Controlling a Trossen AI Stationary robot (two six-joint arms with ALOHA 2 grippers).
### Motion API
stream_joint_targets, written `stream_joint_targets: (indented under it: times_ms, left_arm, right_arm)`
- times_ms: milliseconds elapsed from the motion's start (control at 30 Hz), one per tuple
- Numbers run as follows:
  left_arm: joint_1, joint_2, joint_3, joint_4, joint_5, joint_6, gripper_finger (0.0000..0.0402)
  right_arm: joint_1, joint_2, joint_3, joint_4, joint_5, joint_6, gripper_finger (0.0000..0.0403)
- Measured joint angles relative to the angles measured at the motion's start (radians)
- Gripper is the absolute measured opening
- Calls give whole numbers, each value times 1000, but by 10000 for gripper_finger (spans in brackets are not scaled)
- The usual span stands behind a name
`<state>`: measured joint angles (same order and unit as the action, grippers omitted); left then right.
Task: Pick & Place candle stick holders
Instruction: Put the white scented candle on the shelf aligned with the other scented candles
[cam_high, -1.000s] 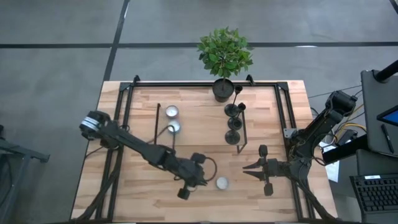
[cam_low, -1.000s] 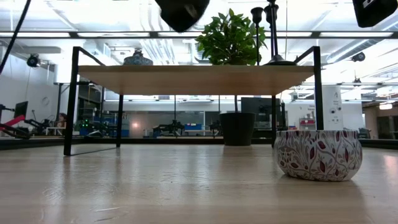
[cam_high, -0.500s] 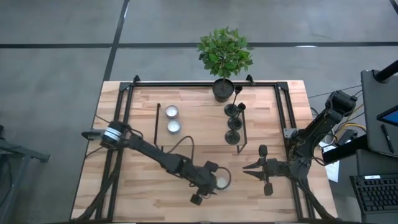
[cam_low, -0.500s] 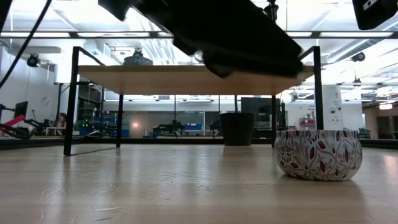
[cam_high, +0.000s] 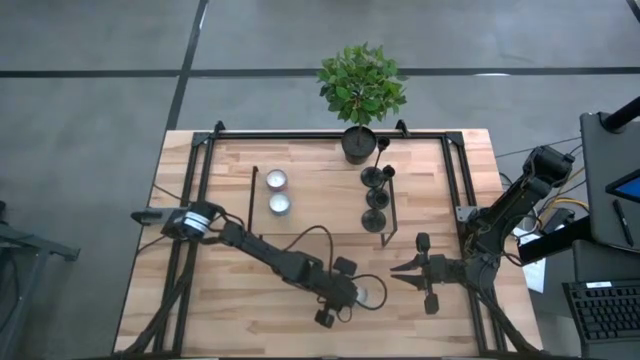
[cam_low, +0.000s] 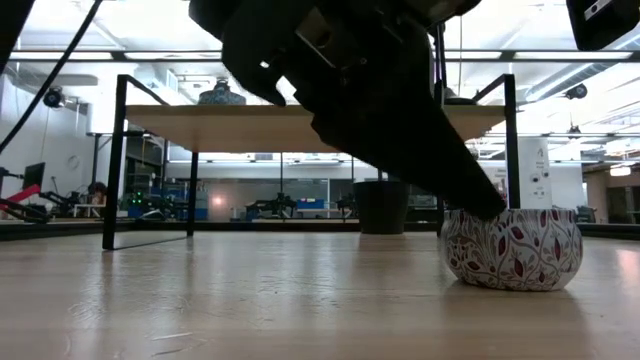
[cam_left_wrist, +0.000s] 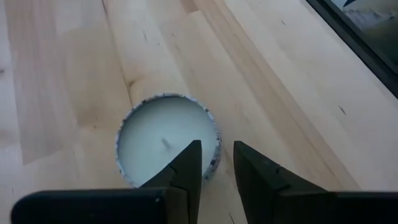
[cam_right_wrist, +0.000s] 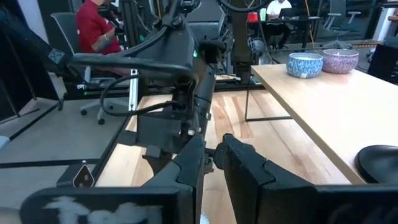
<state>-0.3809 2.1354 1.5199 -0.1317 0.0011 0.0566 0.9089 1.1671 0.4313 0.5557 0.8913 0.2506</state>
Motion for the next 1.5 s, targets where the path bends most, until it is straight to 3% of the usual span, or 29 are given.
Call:
stream_joint_targets:
  times_ms: [500,700,867,1067,1233,1500]
  left_arm:
    - [0,1,-2,-52,-2,25,8]
    - [0,-8,-2,-68,1,16,3]
    - [-4,-53,39,-205,14,-24,2]
    - [-22,-177,53,-406,34,-67,1]
    - [-28,-354,32,-557,29,-131,1]
    - [22,-609,12,-867,-141,-252,0]
  right_arm:
    - [0,0,-2,1,0,4,52]
    - [0,0,-2,1,0,4,52]
    - [0,0,-3,1,0,4,52]
    - [0,0,-4,1,0,4,52]
    - [0,0,-5,1,0,7,52]
    - [0,0,-5,3,0,9,52]
